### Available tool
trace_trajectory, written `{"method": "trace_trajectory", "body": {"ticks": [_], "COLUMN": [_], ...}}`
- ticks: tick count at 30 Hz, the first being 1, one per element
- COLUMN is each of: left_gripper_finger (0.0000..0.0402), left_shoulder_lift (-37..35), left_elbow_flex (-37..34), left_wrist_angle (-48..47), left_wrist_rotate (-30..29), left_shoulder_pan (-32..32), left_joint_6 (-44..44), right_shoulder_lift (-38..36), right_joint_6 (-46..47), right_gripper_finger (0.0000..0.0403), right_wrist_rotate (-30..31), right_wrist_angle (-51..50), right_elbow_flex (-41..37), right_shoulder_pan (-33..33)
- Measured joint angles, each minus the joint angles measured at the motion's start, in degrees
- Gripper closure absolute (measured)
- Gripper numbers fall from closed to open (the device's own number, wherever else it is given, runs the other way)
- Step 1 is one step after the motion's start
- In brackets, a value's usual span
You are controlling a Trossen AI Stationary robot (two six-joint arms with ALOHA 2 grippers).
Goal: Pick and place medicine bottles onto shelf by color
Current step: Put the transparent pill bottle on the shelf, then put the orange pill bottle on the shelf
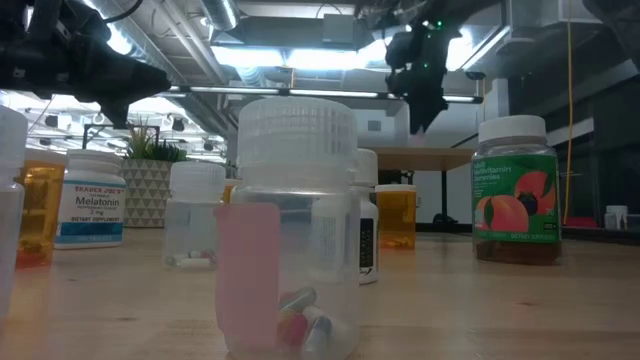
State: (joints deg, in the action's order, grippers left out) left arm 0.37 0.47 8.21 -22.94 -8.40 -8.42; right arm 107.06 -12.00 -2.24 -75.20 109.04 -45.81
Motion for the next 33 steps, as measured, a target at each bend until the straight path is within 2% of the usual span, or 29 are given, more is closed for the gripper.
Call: {"method": "trace_trajectory", "body": {"ticks": [7,14,22,27,33], "left_gripper_finger": [0.0321,0.0321,0.0321,0.0321,0.0321], "left_shoulder_lift": [0.0,0.0,0.0,0.0,0.0], "left_elbow_flex": [0.0,0.0,0.0,0.0,0.0], "left_wrist_angle": [0.0,0.0,0.0,0.0,0.0], "left_wrist_rotate": [-3.3,-3.3,-3.4,-3.4,-3.4], "left_shoulder_pan": [0.0,0.0,0.0,0.0,0.0], "left_joint_6": [0.0,0.0,0.0,0.0,0.0], "right_shoulder_lift": [-0.1,-0.1,-0.1,-0.1,-0.1], "right_joint_6": [-0.4,-0.3,-0.3,-0.5,0.0], "right_gripper_finger": [0.0257,0.0213,0.0204,0.0204,0.0203], "right_wrist_rotate": [0.0,0.0,0.0,0.2,-1.4], "right_wrist_angle": [7.1,7.2,7.8,9.0,7.6], "right_elbow_flex": [-1.8,-1.8,-1.7,1.2,9.4], "right_shoulder_pan": [1.5,1.5,1.5,1.5,1.8]}}
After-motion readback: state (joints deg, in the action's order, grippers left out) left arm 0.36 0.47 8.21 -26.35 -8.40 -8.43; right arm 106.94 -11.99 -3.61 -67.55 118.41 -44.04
